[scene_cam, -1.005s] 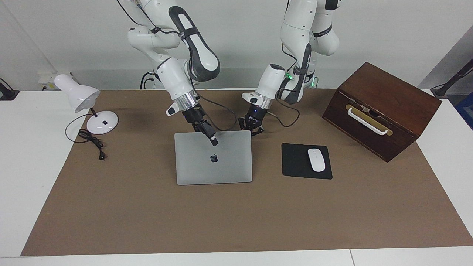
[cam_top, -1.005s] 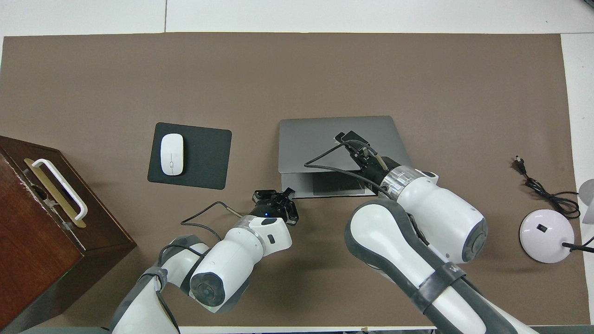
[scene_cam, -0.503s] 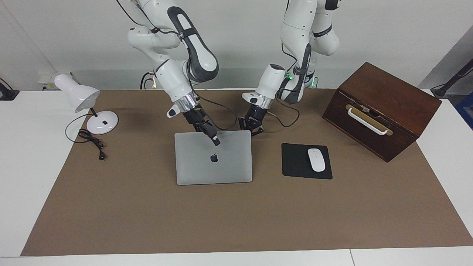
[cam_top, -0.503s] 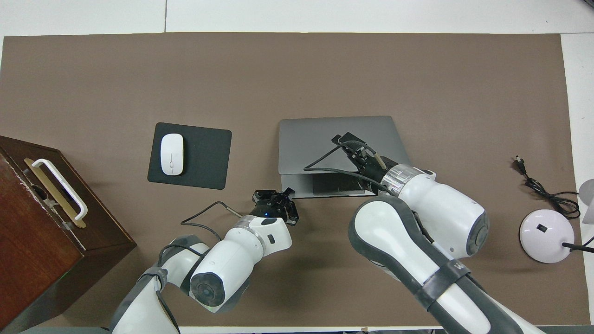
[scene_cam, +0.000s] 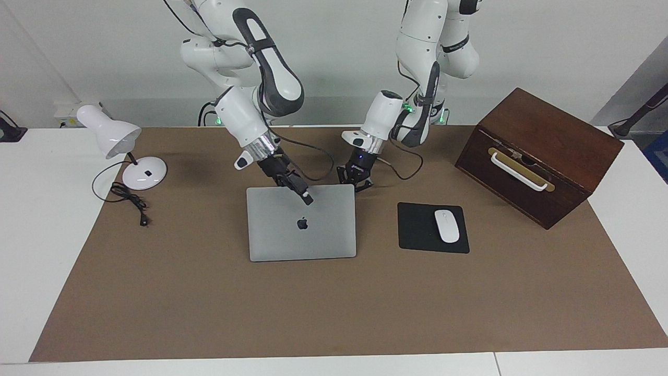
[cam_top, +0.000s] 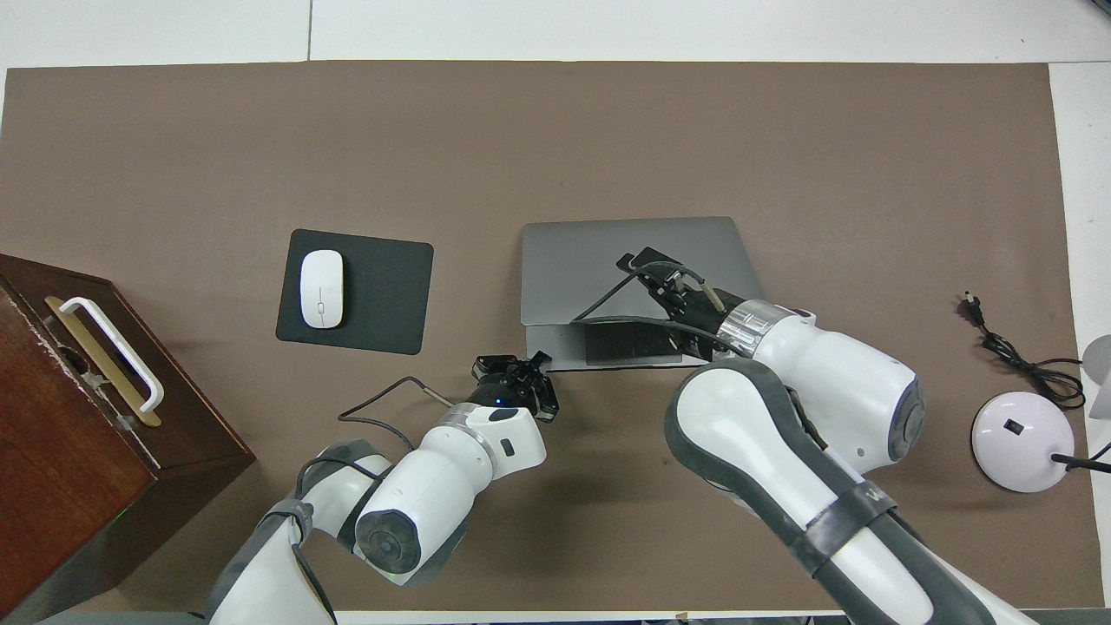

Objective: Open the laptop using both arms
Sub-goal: 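Raise the lid higher with the right gripper, pushing it farther from the robot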

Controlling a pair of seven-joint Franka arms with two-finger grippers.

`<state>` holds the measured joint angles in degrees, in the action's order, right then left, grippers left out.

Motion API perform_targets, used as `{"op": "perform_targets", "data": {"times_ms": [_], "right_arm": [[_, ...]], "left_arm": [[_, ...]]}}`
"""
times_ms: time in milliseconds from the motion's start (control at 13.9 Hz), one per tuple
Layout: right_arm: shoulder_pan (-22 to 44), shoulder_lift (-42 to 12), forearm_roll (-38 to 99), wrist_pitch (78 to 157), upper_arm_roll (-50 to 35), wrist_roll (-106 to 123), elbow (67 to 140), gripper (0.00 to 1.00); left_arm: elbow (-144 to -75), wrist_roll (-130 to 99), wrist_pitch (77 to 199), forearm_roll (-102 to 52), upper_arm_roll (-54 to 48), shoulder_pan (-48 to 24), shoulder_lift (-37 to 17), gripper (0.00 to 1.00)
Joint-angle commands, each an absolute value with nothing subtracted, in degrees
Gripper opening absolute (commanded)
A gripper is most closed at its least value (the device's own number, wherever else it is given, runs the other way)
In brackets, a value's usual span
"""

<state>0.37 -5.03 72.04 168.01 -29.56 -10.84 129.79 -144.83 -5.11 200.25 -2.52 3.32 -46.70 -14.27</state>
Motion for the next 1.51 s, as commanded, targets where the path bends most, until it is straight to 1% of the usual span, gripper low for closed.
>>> {"op": "perform_targets", "data": {"times_ms": [0,359,503,646,718,1436], "right_arm": [[-0.97,-5.19,70.84,166.55,-29.79,-9.14,129.02,1.00],[-0.97,-5.10,66.37,161.99,-28.39,-11.15,128.85,1.00],[-0.97,-5.10,59.54,157.79,-26.46,-15.88,128.41,1.00],[-0.97,-5.10,49.88,152.60,-24.44,-23.86,126.57,1.00],[-0.97,-5.01,46.44,151.45,-24.26,-27.13,125.95,1.00],[-1.32,-5.54,41.93,149.94,-23.47,-28.48,123.84,1.00]], "left_arm": [[-143.79,-2.99,200.74,-3.25,4.04,-45.97,-17.58,0.00],[-143.88,-2.99,200.74,-3.25,4.04,-45.97,-17.58,0.00],[-143.88,-2.99,200.74,-3.25,4.13,-45.97,-17.58,0.00],[-143.88,-2.99,200.74,-3.25,4.04,-45.97,-17.58,0.00],[-143.88,-2.99,200.74,-3.25,4.13,-45.97,-17.58,0.00],[-143.96,-2.99,200.74,-3.25,4.13,-45.97,-17.58,0.00]]}}
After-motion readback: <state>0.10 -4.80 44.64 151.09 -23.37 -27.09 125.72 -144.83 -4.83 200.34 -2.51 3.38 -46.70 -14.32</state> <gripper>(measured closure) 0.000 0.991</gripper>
